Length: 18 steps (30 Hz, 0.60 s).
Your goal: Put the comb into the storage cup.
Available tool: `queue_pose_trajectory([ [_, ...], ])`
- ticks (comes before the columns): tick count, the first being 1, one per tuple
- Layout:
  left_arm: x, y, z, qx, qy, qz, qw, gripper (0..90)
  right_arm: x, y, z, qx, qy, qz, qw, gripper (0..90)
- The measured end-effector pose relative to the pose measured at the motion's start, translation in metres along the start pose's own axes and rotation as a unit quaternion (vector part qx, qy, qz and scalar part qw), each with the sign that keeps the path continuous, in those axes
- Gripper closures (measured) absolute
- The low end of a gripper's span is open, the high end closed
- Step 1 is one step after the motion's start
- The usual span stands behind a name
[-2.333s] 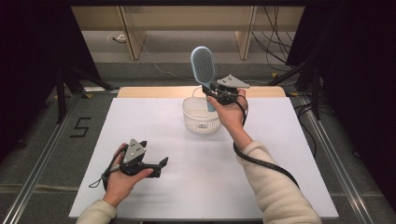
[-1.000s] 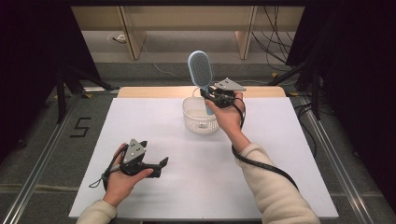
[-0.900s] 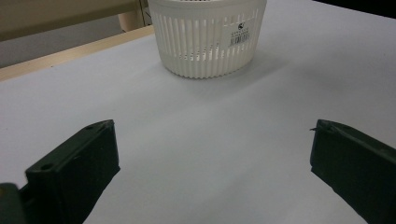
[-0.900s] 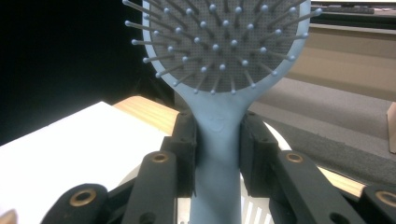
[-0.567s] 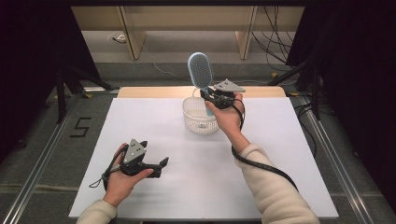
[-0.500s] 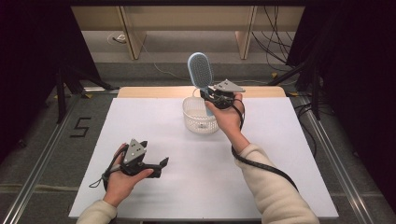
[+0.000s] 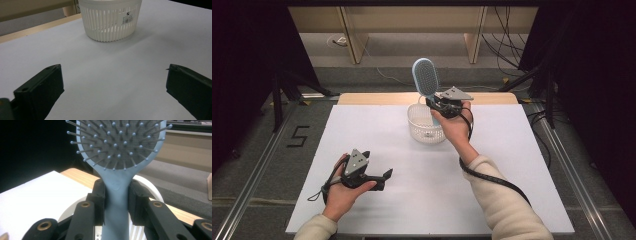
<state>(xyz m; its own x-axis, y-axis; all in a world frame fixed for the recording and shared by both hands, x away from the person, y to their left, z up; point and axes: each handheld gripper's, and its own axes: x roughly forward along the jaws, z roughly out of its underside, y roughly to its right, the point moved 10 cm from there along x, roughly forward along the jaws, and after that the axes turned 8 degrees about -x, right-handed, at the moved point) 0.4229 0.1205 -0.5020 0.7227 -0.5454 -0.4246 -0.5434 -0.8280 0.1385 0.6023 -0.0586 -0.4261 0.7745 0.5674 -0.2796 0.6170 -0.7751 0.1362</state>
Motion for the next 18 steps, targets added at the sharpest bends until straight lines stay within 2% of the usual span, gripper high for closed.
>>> queue_pose_trajectory([
  [18,0.0002,0.0004,0.0001,0.0,0.0,0.001,1.0,0.6,0.0025,-0.002,0.0064,-0.005,-0.008,0.0,1.0,70.6],
])
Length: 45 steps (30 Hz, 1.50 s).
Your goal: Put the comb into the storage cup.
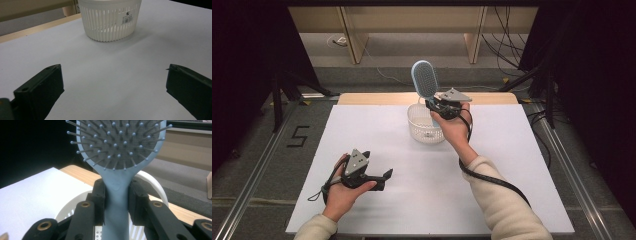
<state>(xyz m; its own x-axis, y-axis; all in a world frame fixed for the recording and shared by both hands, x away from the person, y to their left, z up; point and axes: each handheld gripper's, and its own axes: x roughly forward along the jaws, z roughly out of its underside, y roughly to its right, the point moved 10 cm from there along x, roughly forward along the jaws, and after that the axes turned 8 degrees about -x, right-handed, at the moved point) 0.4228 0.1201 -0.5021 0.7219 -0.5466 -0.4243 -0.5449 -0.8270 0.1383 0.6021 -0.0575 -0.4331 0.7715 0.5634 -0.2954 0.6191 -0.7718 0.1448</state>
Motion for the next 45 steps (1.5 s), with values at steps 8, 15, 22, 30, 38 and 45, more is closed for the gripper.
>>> queue_pose_trajectory([
  [8,0.0,0.0,0.0,0.0,0.0,0.0,1.0,0.5,0.001,-0.001,0.002,-0.001,-0.003,-0.002,1.0,70.6],
  [15,0.0,0.0,0.0,0.001,0.0,0.001,1.0,0.6,0.001,-0.001,0.004,-0.003,-0.006,0.0,1.0,70.6],
  [22,0.0,0.0,0.0,0.001,-0.001,0.0,1.0,0.6,0.002,-0.001,0.006,-0.007,-0.01,0.0,0.9999,70.6],
  [30,0.001,0.0,0.0,0.0,-0.001,0.001,1.0,0.6,0.003,-0.004,0.009,-0.008,-0.014,-0.002,0.9999,70.6],
  [38,0.001,0.0,0.001,0.0,-0.001,0.001,1.0,0.6,0.005,-0.005,0.01,-0.009,-0.017,-0.004,0.9998,70.6],
  [45,0.001,0.0,0.001,0.001,-0.002,0.001,1.0,0.6,0.005,-0.005,0.013,-0.011,-0.022,-0.003,0.9997,70.6],
])
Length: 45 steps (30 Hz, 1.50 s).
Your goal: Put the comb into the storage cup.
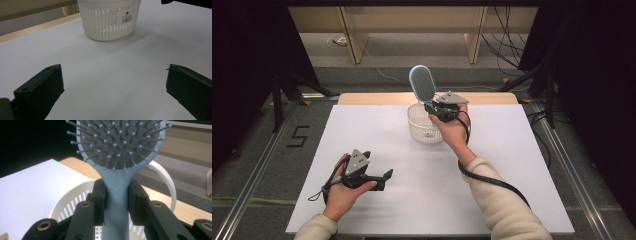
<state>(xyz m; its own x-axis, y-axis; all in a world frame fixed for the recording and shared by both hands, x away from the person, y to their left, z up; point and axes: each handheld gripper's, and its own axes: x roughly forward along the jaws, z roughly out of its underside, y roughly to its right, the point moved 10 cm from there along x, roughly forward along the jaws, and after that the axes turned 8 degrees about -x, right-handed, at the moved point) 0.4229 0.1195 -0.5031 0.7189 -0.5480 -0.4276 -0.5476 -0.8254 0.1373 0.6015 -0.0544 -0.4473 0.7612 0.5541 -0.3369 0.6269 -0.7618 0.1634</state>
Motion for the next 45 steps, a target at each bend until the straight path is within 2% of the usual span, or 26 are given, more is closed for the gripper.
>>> queue_pose_trajectory([
  [45,0.0,0.0,-0.001,0.001,0.002,-0.001,1.0,0.8,0.004,-0.003,0.011,-0.004,-0.024,-0.007,0.9997,70.5],
])
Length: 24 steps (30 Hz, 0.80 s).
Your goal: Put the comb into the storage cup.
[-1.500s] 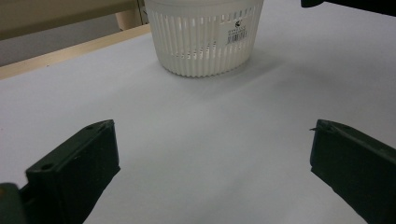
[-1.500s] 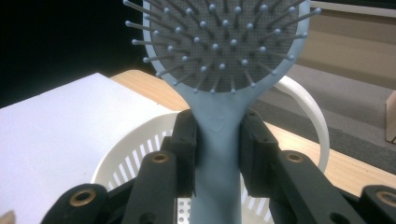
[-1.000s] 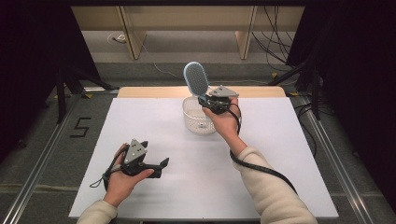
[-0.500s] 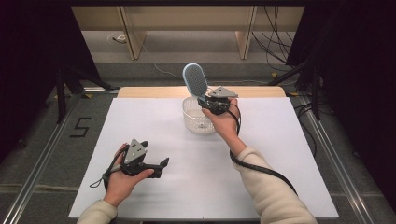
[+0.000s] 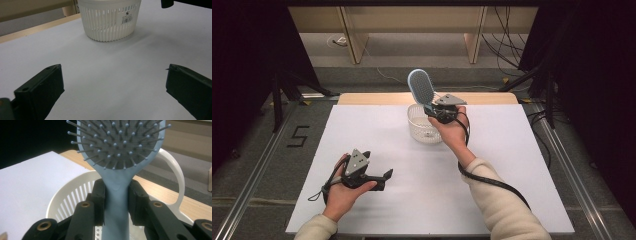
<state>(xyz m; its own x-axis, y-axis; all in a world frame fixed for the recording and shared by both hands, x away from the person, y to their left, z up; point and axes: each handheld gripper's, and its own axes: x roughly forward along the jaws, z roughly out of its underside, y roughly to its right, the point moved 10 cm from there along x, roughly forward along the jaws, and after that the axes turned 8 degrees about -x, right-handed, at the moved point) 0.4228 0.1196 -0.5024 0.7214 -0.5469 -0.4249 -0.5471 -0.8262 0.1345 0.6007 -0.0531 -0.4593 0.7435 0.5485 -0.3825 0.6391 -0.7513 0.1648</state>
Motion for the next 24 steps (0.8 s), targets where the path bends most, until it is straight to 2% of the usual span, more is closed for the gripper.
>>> queue_pose_trajectory([
  [24,0.0001,0.0001,0.0002,-0.001,0.0,0.001,1.0,0.8,0.0037,-0.0021,0.0062,-0.004,-0.012,-0.005,0.9999,70.2],
])
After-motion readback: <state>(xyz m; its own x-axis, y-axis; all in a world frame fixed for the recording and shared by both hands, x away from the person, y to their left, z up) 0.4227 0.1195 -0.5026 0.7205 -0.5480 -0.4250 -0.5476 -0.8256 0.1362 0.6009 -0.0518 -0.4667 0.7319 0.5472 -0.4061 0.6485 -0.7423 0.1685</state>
